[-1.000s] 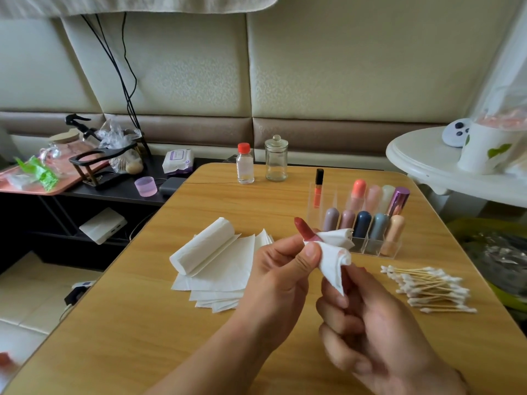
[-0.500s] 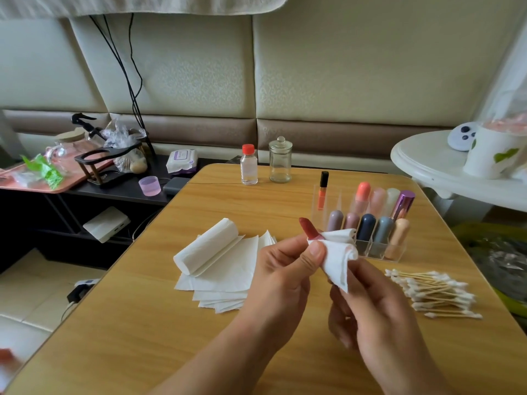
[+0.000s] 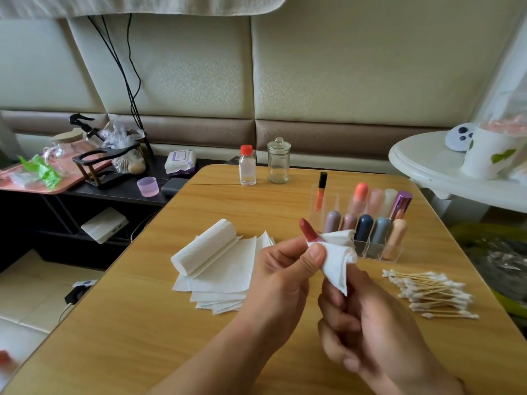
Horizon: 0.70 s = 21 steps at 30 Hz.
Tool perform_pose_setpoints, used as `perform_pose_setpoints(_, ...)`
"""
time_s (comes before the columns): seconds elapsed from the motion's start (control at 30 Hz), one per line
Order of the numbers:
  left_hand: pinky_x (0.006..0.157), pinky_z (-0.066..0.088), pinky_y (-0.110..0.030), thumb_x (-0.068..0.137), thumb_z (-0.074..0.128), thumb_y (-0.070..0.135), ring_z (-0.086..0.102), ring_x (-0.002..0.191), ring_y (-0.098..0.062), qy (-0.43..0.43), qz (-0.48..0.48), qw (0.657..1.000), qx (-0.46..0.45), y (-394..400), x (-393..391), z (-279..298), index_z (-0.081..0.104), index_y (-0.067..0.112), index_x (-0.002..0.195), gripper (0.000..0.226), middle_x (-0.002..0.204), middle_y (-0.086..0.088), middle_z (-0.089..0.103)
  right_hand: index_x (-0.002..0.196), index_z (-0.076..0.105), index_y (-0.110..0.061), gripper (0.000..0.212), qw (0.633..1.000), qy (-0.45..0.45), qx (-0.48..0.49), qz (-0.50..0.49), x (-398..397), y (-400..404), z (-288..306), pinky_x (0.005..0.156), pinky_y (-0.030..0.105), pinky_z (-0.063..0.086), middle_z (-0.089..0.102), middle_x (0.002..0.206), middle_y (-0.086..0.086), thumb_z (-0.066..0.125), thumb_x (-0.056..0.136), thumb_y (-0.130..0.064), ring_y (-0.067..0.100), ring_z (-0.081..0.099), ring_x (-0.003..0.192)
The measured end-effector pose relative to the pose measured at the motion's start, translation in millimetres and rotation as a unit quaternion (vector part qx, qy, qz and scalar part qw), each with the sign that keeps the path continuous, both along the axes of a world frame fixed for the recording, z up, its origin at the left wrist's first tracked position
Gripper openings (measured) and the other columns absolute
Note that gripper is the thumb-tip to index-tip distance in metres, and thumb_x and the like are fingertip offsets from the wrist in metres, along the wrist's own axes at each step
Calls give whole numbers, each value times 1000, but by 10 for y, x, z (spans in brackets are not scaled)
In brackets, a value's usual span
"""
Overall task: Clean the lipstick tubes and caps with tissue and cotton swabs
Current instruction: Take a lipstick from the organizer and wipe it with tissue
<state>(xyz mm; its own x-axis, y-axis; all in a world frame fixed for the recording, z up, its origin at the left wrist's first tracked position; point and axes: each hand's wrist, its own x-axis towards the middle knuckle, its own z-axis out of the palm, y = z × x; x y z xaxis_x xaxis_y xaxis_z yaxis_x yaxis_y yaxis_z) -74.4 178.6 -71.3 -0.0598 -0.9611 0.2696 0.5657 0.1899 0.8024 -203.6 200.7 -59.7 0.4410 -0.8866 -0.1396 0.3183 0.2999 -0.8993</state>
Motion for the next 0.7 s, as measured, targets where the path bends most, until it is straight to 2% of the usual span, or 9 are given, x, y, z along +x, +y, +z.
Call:
perform_pose_setpoints(0.1,72,43,-29,87,70,25,51,79,-25,-4,11,1000,8,-18,0,13,75,6,92,21,86,-11,67,71,62,-15,56,983,115,-121,-78,-25,-51,-80,38,17,25,34,54,5,57,84,-68,20,38,37)
perform_pose_setpoints(0.17,70,44,-29,90,66,22,53,76,-21,-6,8,1000,7,-14,2,3,74,5,91,19,85,-10,68,71,61,-19,51,967,153,-179,-96,-4,-43,-88,40,19,27,33,53,3,53,77,-69,21,39,40)
perform_pose_setpoints(0.23,72,45,-28,89,66,24,58,74,-19,-7,-7,1000,5,-5,0,-4,70,-2,96,27,85,-11,68,62,55,-16,54,985,108,-108,-75,-12,-33,-73,38,19,25,26,52,5,56,87,-64,20,37,36)
perform_pose_setpoints(0.3,81,46,-31,86,72,29,62,77,-19,-1,-25,1000,4,-3,4,-4,66,-8,102,41,86,-13,68,61,51,-11,55,1000,-3,25,8,-86,-42,-28,34,17,24,23,52,3,57,90,-58,16,34,30)
perform_pose_setpoints(0.4,90,40,-43,85,73,32,66,77,-20,-9,-55,998,-3,4,8,8,64,-10,109,49,89,-15,69,75,57,-13,48,957,-161,139,195,-181,-122,-29,34,21,27,29,60,-2,53,99,-53,12,37,34)
perform_pose_setpoints(0.5,85,45,-44,84,74,30,67,75,-21,-7,-83,996,14,-11,23,22,63,-5,115,49,92,-17,68,97,55,-8,51,930,-265,116,227,-211,-203,-157,45,26,29,35,70,1,25,111,-46,20,37,48)
perform_pose_setpoints(0.57,81,47,-40,83,75,28,66,77,-25,14,-97,995,32,-16,46,38,65,2,117,43,93,-18,67,104,53,-6,53,926,-302,94,207,-219,-224,-196,51,30,31,35,74,5,17,112,-44,24,36,54)
perform_pose_setpoints(0.63,82,47,-37,81,76,27,63,86,-25,42,-114,991,50,-20,85,55,70,10,113,36,100,-16,67,102,55,-8,48,930,-317,55,177,-238,-243,-163,54,32,35,34,71,5,29,110,-47,24,36,53)
perform_pose_setpoints(0.7,84,48,-36,84,69,32,65,96,-24,83,-133,984,81,-11,113,85,73,11,111,35,110,-15,68,89,59,-13,46,969,-234,-13,82,-292,-225,-97,47,29,35,33,62,0,59,94,-59,17,35,45)
